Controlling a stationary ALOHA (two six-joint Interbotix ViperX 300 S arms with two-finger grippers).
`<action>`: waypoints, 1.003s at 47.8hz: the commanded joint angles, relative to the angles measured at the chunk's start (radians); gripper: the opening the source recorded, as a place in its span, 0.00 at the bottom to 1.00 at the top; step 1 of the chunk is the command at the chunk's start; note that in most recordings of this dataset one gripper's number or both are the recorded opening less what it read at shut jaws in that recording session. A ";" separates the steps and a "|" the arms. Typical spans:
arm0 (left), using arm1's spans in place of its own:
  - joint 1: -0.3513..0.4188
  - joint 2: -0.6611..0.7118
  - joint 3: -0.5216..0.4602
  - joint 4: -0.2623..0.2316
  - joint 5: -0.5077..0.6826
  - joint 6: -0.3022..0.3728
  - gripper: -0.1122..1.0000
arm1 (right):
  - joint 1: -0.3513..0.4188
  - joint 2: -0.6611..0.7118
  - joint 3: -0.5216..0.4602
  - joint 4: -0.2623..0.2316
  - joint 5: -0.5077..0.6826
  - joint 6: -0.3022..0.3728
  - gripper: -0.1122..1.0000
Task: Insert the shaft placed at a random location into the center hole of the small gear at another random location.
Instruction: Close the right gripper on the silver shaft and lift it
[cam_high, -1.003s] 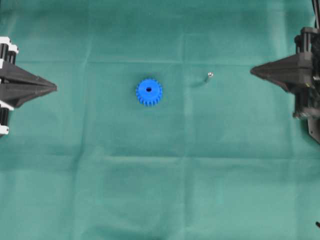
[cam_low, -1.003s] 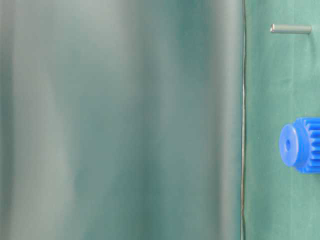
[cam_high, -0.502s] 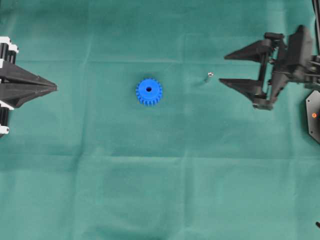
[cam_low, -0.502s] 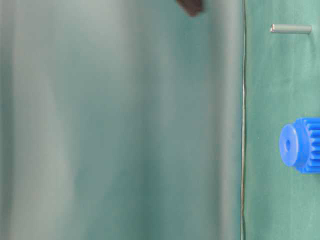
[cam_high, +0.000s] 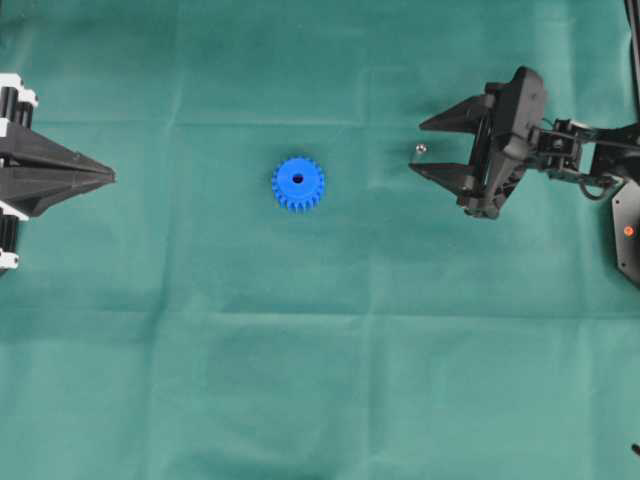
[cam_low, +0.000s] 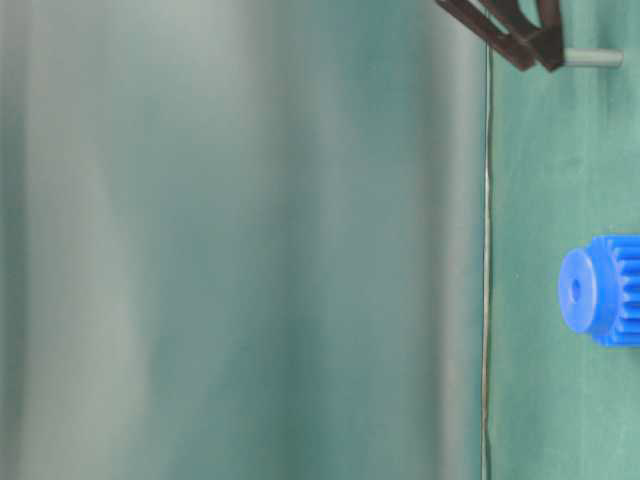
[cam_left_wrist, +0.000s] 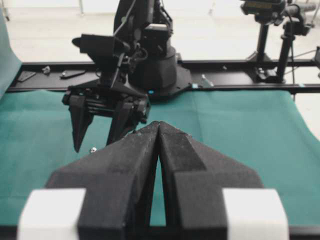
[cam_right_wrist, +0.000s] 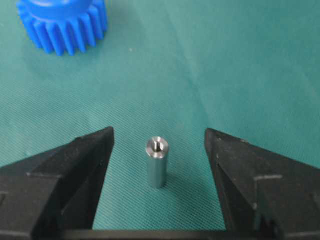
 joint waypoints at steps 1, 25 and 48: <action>-0.003 0.008 -0.014 0.003 -0.002 -0.002 0.10 | -0.005 0.005 -0.018 0.002 -0.020 -0.006 0.81; -0.002 0.008 -0.014 0.003 0.009 -0.008 0.10 | -0.005 0.008 -0.015 -0.002 -0.057 0.002 0.39; -0.003 0.008 -0.014 0.003 0.017 -0.008 0.10 | -0.003 0.005 -0.014 -0.003 -0.044 0.005 0.20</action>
